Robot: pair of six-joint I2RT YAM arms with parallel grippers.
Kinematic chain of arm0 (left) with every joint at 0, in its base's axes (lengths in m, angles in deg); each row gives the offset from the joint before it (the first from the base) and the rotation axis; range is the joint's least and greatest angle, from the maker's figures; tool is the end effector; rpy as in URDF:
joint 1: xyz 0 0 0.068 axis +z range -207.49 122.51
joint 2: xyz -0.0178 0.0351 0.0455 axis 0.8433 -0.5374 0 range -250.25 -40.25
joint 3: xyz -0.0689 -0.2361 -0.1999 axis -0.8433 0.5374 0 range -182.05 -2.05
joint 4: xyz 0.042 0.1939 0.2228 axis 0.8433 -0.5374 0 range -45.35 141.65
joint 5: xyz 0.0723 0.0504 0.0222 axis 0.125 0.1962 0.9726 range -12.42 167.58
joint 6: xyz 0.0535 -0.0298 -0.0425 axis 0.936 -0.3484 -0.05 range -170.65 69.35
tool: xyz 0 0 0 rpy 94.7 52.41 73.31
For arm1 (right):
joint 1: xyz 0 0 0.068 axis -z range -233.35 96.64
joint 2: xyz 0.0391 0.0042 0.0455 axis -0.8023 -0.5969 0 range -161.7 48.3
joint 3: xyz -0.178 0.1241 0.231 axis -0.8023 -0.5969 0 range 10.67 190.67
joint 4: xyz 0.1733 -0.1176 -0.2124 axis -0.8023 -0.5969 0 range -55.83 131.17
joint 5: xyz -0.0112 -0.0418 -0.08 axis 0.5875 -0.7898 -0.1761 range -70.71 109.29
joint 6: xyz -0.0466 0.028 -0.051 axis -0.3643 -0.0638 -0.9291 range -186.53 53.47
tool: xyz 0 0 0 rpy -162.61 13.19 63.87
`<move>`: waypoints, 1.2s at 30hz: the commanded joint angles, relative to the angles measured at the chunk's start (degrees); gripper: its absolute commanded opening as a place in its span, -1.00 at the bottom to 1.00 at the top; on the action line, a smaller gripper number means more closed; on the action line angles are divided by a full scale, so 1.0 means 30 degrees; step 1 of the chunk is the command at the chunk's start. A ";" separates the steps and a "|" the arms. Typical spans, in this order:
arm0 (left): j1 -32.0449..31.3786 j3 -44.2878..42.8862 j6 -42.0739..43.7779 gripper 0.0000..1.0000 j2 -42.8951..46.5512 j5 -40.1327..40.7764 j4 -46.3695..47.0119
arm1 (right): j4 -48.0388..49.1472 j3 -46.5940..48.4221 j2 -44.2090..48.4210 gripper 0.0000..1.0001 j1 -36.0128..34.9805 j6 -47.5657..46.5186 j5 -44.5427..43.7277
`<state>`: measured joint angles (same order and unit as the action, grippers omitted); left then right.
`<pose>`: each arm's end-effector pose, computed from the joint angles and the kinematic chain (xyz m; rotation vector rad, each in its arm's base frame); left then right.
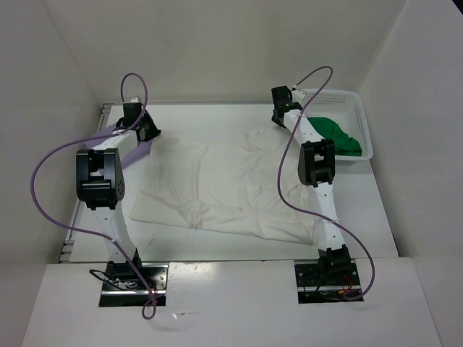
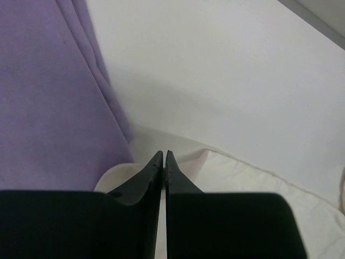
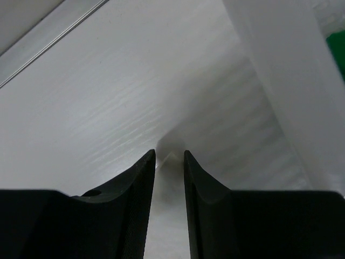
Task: Fold and stack the t-shirts
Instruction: Pick up the 1/3-folded T-shirt from the center of the board, then fold the 1/3-folded T-shirt at the center of the board.
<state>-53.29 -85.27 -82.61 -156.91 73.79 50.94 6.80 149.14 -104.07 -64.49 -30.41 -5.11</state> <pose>0.5407 0.0355 0.2070 -0.6422 2.0899 -0.3482 0.6637 0.1044 0.1492 0.6863 2.2166 -0.1047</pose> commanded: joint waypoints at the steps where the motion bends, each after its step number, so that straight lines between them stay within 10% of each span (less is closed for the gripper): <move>1: -0.0026 0.0055 -0.0272 -0.83 0.0918 -0.0347 0.0999 | -0.0499 0.0135 -0.0216 -0.34 -0.0214 -0.0174 0.0136; 21: -0.0026 0.0406 -0.0272 -0.83 0.1475 -0.0347 0.0999 | -0.0116 -0.1800 0.3414 -0.99 -0.0390 0.0003 0.0254; 36: 0.0531 0.0963 0.0196 -0.86 0.1856 0.0327 -0.0523 | 0.3691 -1.9107 1.6245 -0.99 0.0165 0.0177 0.2361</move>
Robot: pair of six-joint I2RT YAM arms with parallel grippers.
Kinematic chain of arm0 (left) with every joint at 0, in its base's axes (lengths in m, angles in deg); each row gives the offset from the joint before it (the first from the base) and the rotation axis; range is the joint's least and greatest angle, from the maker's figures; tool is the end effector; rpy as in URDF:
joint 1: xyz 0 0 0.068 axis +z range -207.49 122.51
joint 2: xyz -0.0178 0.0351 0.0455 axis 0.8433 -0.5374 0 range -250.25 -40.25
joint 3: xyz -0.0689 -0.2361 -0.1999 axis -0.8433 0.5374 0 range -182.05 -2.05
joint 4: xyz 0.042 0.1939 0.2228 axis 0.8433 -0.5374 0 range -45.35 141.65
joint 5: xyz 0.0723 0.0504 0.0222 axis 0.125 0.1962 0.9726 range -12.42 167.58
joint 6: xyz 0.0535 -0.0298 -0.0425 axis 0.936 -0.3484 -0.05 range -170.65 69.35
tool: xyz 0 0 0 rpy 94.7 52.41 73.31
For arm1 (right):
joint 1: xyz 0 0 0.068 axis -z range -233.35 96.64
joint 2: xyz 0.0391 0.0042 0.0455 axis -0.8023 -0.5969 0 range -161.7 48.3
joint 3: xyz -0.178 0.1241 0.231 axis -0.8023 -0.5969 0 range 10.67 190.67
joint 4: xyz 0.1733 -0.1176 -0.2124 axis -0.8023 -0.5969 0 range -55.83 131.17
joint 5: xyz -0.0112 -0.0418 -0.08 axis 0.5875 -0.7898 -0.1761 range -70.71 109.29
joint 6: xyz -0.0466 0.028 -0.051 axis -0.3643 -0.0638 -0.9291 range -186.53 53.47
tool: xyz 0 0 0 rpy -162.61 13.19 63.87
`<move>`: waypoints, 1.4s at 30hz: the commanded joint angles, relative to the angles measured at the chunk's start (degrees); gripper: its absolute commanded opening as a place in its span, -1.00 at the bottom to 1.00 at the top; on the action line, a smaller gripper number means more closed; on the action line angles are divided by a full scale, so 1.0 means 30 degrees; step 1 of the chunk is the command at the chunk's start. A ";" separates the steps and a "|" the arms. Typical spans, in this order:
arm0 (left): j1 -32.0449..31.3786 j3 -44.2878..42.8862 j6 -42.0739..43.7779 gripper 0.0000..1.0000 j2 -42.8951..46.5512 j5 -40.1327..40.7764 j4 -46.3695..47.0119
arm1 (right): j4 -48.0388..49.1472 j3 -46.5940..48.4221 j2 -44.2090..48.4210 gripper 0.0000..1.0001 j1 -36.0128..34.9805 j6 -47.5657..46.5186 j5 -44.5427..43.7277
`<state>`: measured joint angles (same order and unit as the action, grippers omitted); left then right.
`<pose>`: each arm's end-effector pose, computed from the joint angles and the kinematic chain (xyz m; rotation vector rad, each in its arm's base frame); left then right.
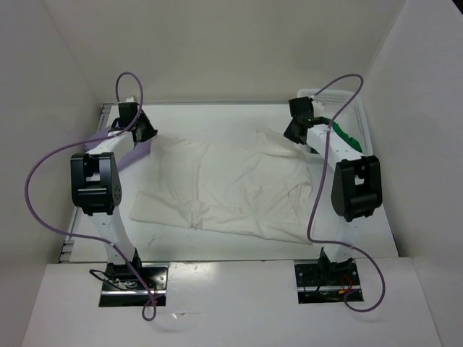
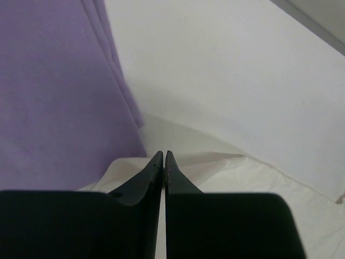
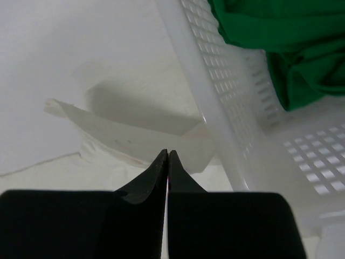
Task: Fold and stack the t-shirts
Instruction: Fold the 1/3-folded T-shirt at the center of the board.
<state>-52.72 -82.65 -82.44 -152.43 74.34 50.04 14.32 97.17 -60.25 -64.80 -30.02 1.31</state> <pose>0.5229 0.0400 0.2277 -0.6486 2.0686 -0.3335 0.4859 0.0788 0.2552 0.6503 2.2791 0.0185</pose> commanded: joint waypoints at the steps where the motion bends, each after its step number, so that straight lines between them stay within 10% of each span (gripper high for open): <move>1: 0.0342 0.0088 0.0138 -0.86 0.0594 0.0144 -0.0226 | 0.1187 -0.2227 0.2136 -0.99 0.0269 0.0046 0.0221; 21: 0.1074 0.2872 0.0488 -0.86 0.5104 0.0144 -0.2363 | -0.2031 -1.1894 1.4998 -0.99 0.0269 0.0984 0.2885; 42: 0.1777 0.4483 0.0841 -0.86 0.8241 0.0933 -0.3830 | -0.8181 -1.2075 2.1036 -0.99 -0.0551 0.4001 0.6632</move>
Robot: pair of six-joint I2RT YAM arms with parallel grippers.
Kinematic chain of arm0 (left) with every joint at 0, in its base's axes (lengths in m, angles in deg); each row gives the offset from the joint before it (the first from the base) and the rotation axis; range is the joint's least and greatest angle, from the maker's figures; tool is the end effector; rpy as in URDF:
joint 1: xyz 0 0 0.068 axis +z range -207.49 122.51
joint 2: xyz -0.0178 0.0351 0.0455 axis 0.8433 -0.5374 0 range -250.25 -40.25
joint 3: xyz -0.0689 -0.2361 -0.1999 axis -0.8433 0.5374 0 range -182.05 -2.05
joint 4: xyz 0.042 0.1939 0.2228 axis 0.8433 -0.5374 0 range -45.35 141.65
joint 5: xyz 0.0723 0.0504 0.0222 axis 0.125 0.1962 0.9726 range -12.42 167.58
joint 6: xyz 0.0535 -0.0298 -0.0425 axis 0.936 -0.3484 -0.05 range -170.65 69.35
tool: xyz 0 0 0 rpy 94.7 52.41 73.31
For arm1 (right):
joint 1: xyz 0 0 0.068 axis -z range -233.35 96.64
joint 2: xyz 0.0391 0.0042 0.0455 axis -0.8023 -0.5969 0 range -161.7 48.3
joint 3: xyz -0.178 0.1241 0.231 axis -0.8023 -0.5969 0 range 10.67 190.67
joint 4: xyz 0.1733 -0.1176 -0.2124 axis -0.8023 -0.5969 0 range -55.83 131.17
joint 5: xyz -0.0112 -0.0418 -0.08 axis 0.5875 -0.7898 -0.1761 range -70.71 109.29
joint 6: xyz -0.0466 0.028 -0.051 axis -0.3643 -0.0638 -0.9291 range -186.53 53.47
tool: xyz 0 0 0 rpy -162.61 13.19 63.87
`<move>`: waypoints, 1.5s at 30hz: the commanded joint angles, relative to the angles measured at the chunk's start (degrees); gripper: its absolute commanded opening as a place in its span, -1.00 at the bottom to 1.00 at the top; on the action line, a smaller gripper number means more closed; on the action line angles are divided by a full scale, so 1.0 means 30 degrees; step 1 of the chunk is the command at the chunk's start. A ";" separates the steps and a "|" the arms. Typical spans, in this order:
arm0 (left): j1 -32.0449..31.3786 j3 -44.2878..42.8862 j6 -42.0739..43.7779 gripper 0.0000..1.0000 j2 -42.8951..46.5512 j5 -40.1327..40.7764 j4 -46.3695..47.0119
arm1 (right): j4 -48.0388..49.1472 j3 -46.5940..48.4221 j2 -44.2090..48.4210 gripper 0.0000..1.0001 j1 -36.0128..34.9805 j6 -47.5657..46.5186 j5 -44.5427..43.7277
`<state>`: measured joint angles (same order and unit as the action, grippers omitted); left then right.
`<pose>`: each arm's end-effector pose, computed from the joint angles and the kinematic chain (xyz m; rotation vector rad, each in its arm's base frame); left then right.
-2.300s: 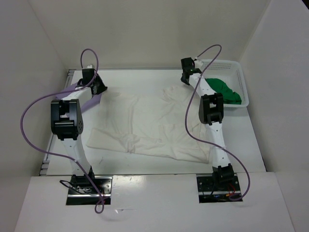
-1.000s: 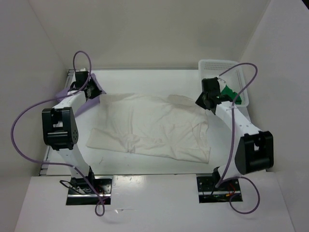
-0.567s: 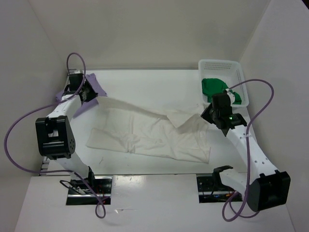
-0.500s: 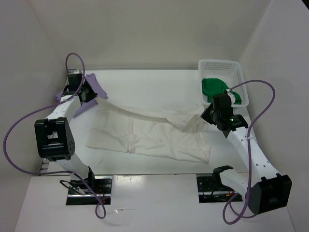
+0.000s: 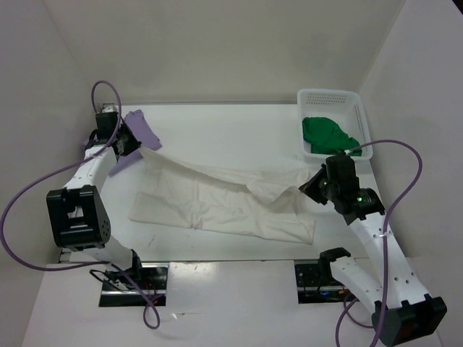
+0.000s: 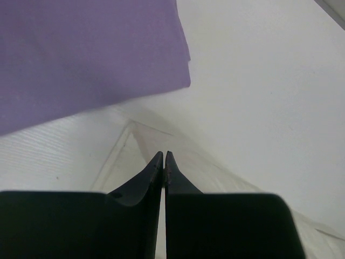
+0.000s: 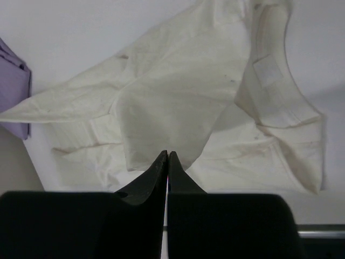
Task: Fold and stack the t-shirts
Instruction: Fold the 1/3-folded T-shirt at the center of the board.
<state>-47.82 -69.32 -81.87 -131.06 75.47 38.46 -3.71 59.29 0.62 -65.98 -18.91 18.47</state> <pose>0.4126 0.0679 0.2828 -0.7573 2.0897 -0.2486 0.1885 0.0414 0.3121 0.7265 2.2805 0.4959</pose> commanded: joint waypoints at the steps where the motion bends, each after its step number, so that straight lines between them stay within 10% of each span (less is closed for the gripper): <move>1: 0.0145 0.0532 0.0652 -0.86 0.1118 0.0557 0.0032 | -0.2439 0.0290 0.1008 -0.99 -0.0158 0.0503 0.1150; 12: 0.0145 0.3320 0.0886 -0.71 0.1147 0.2988 0.0207 | -0.4372 0.0284 0.1365 -0.94 -0.1855 0.2116 0.0422; 20: 0.0145 0.2092 -0.0108 0.24 0.1290 0.3197 -0.0845 | -0.5723 0.1166 0.1157 -0.59 -0.2207 0.1941 -0.0342; 23: -0.0232 0.1623 -0.0110 0.03 0.2609 0.1441 -0.0847 | -0.5898 0.1342 0.1157 -0.52 -0.2209 0.1941 -0.0516; 28: -0.5995 0.0976 -0.0137 -0.43 0.2993 -0.0489 -0.2836 | -0.5263 0.2074 0.0134 -0.46 -0.2209 0.0566 -0.1455; 33: -1.5019 0.2295 -0.5016 -0.62 0.2265 -0.2576 -0.0970 | -0.1656 0.1080 -0.1914 -1.00 -0.2703 0.0066 -0.0606; 36: -1.8065 0.1771 -0.6639 -0.65 0.0425 -0.3164 0.1258 | -0.0451 0.1078 -0.2532 -1.00 -0.3410 0.0066 -0.1131; 45: -2.0802 0.0945 -0.9251 -0.43 -0.2574 -0.3460 0.3428 | -0.0770 0.0375 -0.1247 -1.00 -0.3644 0.0913 -0.2305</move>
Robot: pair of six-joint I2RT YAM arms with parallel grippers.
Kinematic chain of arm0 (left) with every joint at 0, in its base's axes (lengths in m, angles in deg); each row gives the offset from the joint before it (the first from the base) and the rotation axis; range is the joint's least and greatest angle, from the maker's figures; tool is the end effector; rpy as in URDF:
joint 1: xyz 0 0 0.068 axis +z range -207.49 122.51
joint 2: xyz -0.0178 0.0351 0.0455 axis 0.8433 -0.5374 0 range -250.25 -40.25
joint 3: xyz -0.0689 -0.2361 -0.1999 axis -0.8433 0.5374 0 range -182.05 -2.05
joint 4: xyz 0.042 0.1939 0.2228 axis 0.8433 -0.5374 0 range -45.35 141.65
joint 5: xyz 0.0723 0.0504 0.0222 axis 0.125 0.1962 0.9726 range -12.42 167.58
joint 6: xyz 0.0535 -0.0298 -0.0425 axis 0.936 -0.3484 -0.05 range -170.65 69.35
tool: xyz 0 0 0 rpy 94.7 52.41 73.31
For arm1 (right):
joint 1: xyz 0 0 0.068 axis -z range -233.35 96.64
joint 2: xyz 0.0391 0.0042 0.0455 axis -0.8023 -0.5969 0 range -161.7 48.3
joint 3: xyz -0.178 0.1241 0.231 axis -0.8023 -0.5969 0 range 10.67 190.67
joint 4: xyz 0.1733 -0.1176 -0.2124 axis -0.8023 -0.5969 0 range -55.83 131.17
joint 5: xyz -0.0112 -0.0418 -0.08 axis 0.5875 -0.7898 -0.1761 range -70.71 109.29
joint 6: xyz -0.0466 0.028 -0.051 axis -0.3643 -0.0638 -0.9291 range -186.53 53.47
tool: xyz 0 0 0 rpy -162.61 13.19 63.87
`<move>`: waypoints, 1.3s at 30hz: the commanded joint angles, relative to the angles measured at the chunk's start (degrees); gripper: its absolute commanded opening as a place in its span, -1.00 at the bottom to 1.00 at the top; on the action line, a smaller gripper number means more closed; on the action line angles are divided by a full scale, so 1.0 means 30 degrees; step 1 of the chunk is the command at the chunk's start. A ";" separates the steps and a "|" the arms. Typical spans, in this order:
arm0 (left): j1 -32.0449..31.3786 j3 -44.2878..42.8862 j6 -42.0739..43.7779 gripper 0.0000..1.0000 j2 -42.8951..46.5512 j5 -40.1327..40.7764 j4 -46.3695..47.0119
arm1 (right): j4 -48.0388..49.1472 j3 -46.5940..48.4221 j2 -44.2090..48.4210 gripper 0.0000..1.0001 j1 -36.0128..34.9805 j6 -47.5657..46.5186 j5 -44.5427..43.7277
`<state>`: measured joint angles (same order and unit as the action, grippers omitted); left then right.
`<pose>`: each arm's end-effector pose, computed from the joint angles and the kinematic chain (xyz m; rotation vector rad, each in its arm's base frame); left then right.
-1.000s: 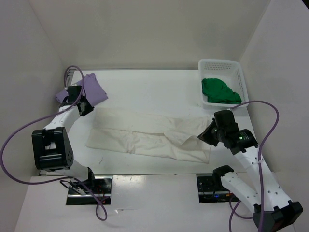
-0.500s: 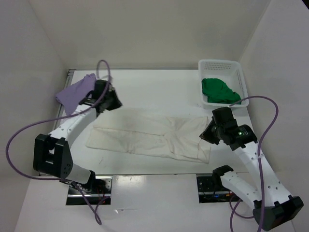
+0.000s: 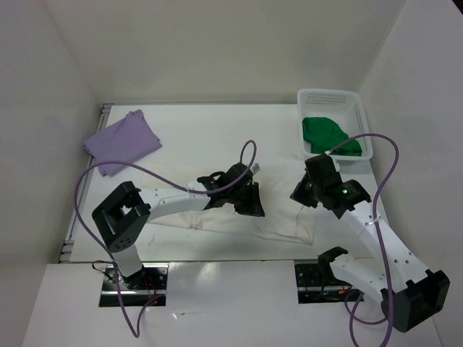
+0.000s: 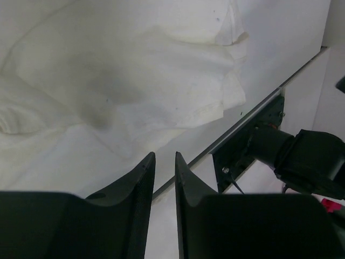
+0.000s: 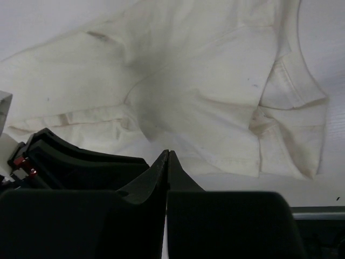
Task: Fold and stack the t-shirts
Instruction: Fold the 1/3-folded T-shirt at the center of the board.
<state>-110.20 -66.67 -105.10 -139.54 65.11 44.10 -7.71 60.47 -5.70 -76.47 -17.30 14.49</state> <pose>0.2544 -0.3565 0.2159 0.0860 2.5997 -1.0945 0.1930 0.0768 0.2938 0.6091 2.4688 0.4150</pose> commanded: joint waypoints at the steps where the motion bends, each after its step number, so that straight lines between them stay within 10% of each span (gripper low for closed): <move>1: -0.0009 0.0268 -0.1680 -0.43 0.0253 0.0170 0.1376 | 0.0562 -0.0018 0.0860 -0.99 -0.0147 0.0376 -0.1211; 13: -0.0009 0.1823 -0.2766 -0.07 0.0109 0.1842 0.1111 | -0.0083 0.1564 0.1036 -0.74 -0.0147 0.0347 -0.1946; 26: -0.0009 0.1647 -0.2590 -0.14 -0.1387 0.1666 0.1404 | -0.0083 0.1505 0.1564 -0.70 -0.0147 0.0171 -0.2121; 39: -0.0009 -0.1605 -0.0861 -0.74 -0.0860 0.1086 -0.3601 | 0.0616 0.0949 0.1739 -0.67 0.0029 -0.0005 -0.1682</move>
<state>-110.27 -68.97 -110.26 -143.67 70.05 39.27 -8.00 62.81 -1.46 -76.47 -16.46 9.86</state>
